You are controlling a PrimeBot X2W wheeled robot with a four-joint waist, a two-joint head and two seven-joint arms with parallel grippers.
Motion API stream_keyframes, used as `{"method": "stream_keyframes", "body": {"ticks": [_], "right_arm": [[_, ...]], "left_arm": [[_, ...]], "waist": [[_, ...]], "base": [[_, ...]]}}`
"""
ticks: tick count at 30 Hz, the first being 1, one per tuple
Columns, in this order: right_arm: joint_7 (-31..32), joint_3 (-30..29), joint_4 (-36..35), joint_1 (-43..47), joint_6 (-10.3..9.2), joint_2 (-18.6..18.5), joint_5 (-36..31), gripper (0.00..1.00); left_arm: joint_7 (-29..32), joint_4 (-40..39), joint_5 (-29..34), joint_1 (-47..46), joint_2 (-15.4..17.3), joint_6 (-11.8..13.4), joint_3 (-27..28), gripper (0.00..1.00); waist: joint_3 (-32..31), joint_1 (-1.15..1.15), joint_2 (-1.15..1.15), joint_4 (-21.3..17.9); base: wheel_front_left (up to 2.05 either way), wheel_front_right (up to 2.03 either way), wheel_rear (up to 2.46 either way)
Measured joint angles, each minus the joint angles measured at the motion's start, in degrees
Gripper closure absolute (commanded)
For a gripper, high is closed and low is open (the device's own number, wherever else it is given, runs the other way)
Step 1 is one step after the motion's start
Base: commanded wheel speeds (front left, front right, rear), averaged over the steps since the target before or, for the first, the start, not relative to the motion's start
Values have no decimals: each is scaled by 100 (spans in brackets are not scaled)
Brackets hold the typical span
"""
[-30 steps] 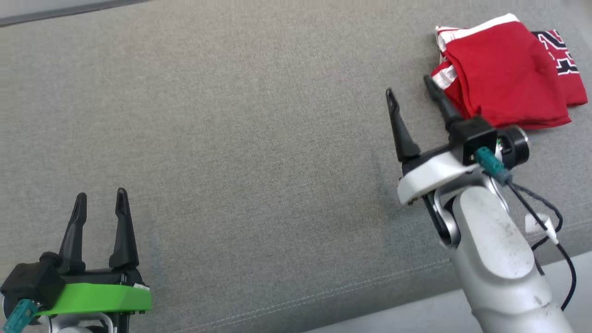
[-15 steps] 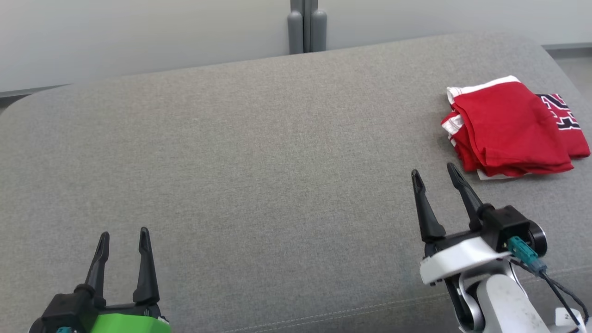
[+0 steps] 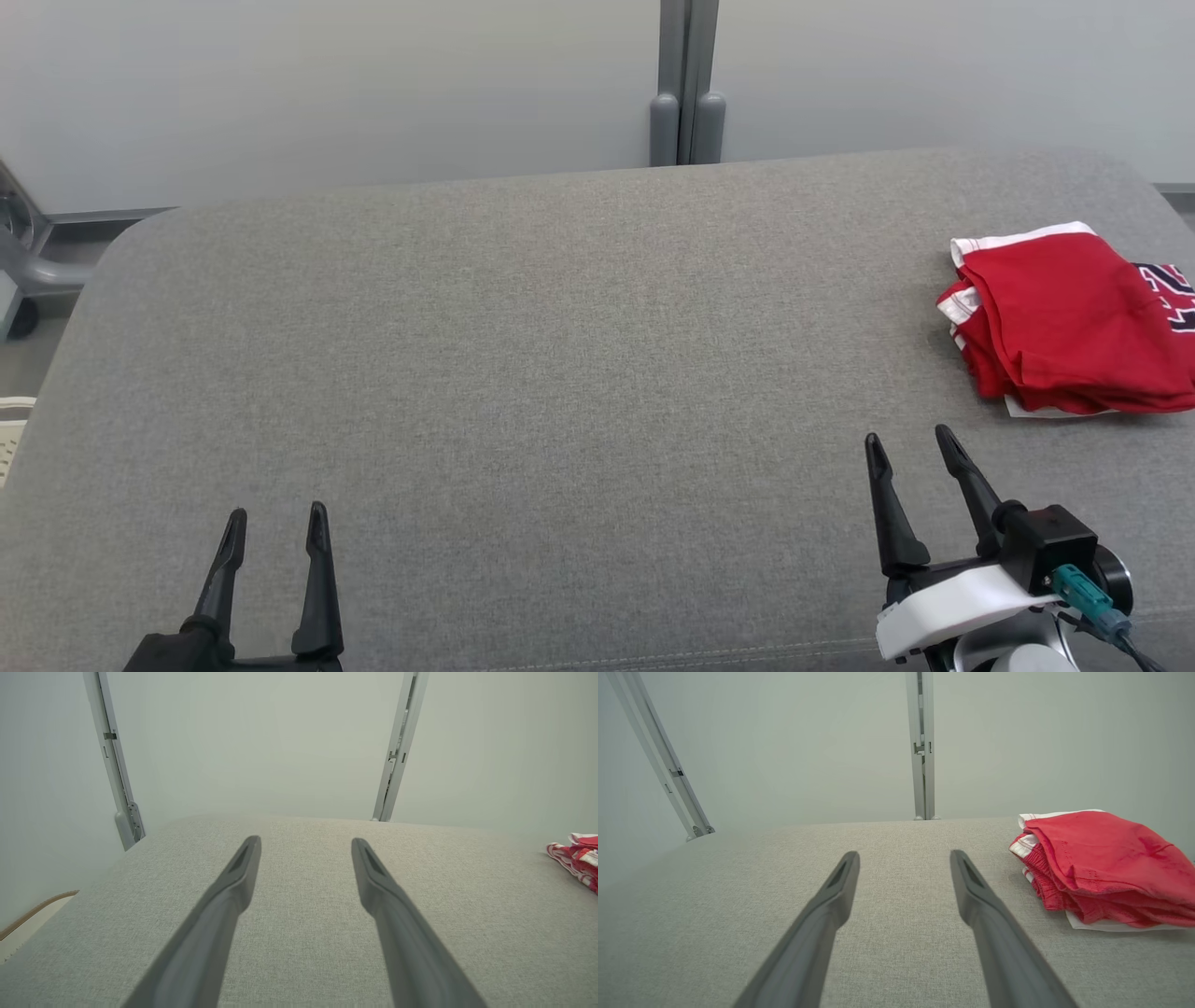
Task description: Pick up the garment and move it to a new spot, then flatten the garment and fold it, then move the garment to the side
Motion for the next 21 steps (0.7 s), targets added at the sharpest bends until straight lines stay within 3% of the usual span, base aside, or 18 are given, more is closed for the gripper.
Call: {"method": "stream_keyframes", "body": {"ticks": [10, 11, 15, 21], "right_arm": [[1, 31, 14, 26, 1, 3, -9, 0], [2, 36, 60, 40, 1, 8, -9, 100], [22, 67, 155, 115, 1, 19, 80, 100], [191, 154, 359, -23, 1, 20, 832, 100]], "left_arm": [[1, 160, 207, 10, -110, -136, 188, 0], [3, 216, 207, 21, -118, -136, 185, 100], [57, 357, 120, 24, -148, -137, 209, 100], [277, 416, -536, 15, -151, -138, 437, 100]], "waist": [[34, 0, 0, 41], [35, 0, 0, 42], [36, 0, 0, 41], [42, 0, 0, 36]], "base": [[0, 0, 0], [0, 0, 0], [0, 0, 0], [0, 0, 0]]}}
